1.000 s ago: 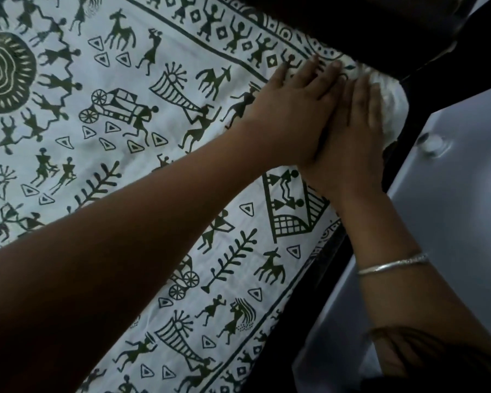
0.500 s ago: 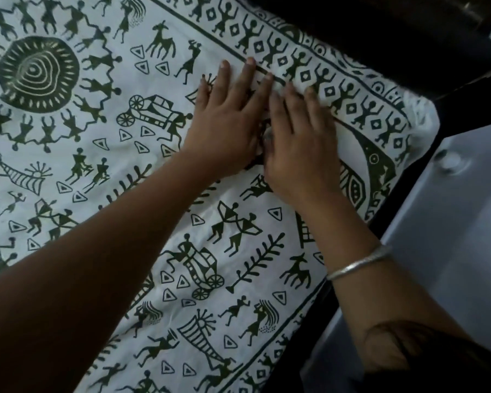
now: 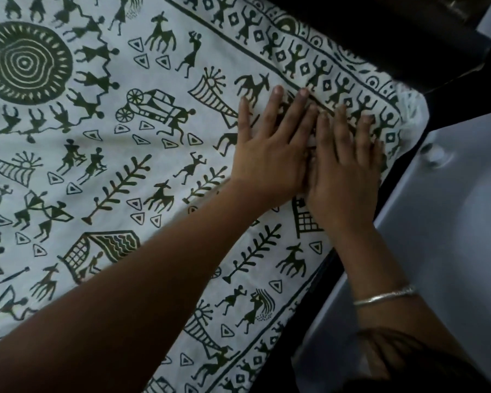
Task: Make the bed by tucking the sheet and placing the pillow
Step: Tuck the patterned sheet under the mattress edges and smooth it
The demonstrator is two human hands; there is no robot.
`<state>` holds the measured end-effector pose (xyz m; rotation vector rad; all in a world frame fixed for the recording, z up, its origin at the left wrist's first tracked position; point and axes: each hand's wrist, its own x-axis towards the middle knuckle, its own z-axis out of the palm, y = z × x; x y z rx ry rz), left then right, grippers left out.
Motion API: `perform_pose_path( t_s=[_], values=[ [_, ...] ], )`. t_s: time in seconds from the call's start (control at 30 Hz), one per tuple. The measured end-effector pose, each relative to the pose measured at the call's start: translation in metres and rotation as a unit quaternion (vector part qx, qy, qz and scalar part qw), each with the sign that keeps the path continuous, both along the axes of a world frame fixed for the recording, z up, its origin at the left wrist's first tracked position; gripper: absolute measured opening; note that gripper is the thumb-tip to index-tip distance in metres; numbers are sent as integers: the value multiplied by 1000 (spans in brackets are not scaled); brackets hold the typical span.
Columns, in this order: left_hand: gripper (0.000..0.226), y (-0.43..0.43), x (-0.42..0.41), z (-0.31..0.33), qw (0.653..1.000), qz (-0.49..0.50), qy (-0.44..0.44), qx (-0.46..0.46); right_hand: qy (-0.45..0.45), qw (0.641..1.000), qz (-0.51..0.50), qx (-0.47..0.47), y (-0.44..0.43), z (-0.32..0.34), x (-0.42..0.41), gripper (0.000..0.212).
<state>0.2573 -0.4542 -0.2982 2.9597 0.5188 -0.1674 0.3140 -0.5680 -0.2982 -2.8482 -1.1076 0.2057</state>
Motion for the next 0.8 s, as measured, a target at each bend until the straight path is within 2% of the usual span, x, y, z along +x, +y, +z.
perform_pose_path(
  t_s=[0.07, 0.13, 0.2, 0.27, 0.33, 0.43, 0.57, 0.67, 0.73, 0.8],
  values=[
    [67, -9, 2, 1, 1000, -6, 4, 4, 3, 999, -36, 1, -10, -1, 2, 58],
    [65, -21, 7, 4, 1000, -30, 2, -6, 12, 992, -120, 20, -16, 1, -3, 58],
    [66, -23, 10, 7, 998, -61, 2, -16, 26, 973, -214, 85, -18, 3, -15, 58],
    [68, -19, 5, 8, 996, -84, 3, -14, 47, 950, -256, 173, -18, 5, -26, 54],
    [66, -20, -6, 7, 995, -97, 5, -17, 53, 946, -251, 199, -22, 8, -28, 49],
    [65, -35, -19, 5, 991, -124, 13, -49, 15, 964, -220, 146, -32, 13, -16, 49],
    [64, -58, -20, 10, 984, -159, 10, -81, 22, 958, -236, 161, -42, 17, -10, 38],
    [63, -58, -26, 13, 991, -122, -16, -54, -26, 958, -253, 135, -43, 18, -16, 40],
    [61, -49, -35, 12, 998, -51, -23, -38, -59, 973, -198, 103, -33, 21, -24, 41],
    [61, -39, -46, 10, 998, -16, 6, -53, -18, 995, -81, 56, -24, 20, -34, 46]
  ],
)
